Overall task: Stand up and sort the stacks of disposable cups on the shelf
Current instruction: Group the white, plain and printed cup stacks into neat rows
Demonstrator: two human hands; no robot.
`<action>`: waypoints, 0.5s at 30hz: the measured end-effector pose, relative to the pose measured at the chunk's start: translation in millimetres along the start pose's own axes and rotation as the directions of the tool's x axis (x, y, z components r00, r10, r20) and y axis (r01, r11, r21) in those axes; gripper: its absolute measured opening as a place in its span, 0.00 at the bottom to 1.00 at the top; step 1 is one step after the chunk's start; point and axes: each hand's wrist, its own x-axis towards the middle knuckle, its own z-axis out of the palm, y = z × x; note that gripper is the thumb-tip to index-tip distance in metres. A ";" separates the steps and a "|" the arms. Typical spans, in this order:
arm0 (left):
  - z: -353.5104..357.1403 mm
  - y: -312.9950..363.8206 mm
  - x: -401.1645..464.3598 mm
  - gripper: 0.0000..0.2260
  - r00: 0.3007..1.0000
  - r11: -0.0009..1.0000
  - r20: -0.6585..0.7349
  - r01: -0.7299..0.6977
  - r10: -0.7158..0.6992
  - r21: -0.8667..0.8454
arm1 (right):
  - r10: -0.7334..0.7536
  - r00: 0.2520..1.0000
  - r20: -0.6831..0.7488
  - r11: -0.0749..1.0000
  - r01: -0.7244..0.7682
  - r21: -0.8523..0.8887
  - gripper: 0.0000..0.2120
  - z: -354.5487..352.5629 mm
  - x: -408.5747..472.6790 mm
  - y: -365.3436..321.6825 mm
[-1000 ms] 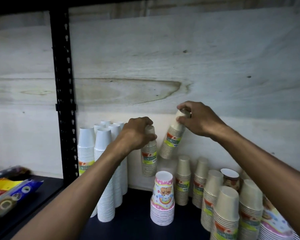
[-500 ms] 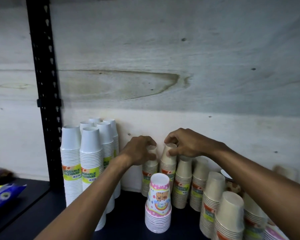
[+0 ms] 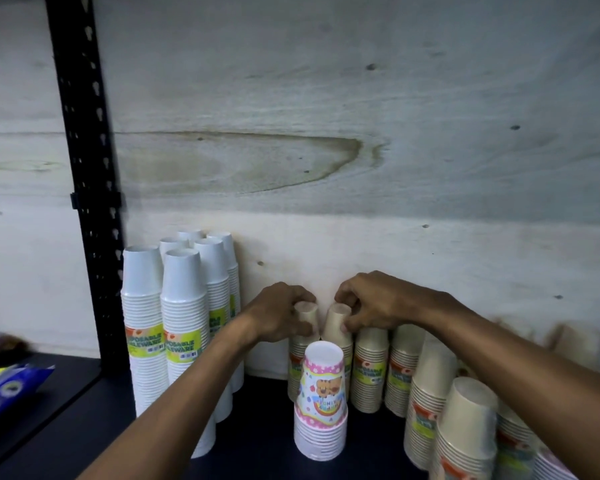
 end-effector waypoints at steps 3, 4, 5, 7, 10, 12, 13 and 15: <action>-3.3 -1.8 -1.5 0.26 0.999 1.000 0.036 -0.004 0.005 -0.010 | -0.013 1.000 0.014 1.000 0.013 0.013 0.23 -2.6 -1.8 5.9; -3.7 -2.3 -1.9 0.26 0.999 1.000 0.036 -0.005 0.005 -0.016 | -0.021 1.000 0.016 1.000 0.021 0.014 0.23 -2.1 -2.2 7.5; -3.7 -2.3 -2.0 0.26 0.999 1.000 0.035 -0.007 0.008 -0.019 | -0.027 1.000 0.014 1.000 0.027 0.012 0.23 -1.2 -2.5 9.0; -3.2 -1.7 -1.8 0.26 0.999 0.999 0.038 -0.010 0.012 -0.032 | -0.032 0.999 -0.001 0.999 0.032 0.013 0.22 0.5 -2.4 12.2; -1.8 -1.6 -0.1 0.26 0.999 0.998 0.035 -0.005 0.007 -0.069 | -0.020 1.000 -0.018 0.999 0.020 0.035 0.20 0.8 -2.2 16.0; -0.3 -2.5 0.6 0.25 0.999 0.995 0.034 0.005 -0.002 -0.101 | -0.014 1.000 -0.026 0.999 0.015 0.047 0.20 -0.1 -1.7 17.6; 0.3 -2.8 0.7 0.24 0.999 0.994 0.035 0.010 -0.006 -0.113 | -0.013 1.000 -0.026 0.998 0.014 0.054 0.20 -0.3 -1.6 17.9; 2.2 -3.3 0.2 0.24 0.999 0.991 0.038 0.021 -0.016 -0.133 | -0.015 1.000 -0.021 0.998 0.016 0.061 0.20 -0.8 -2.1 17.9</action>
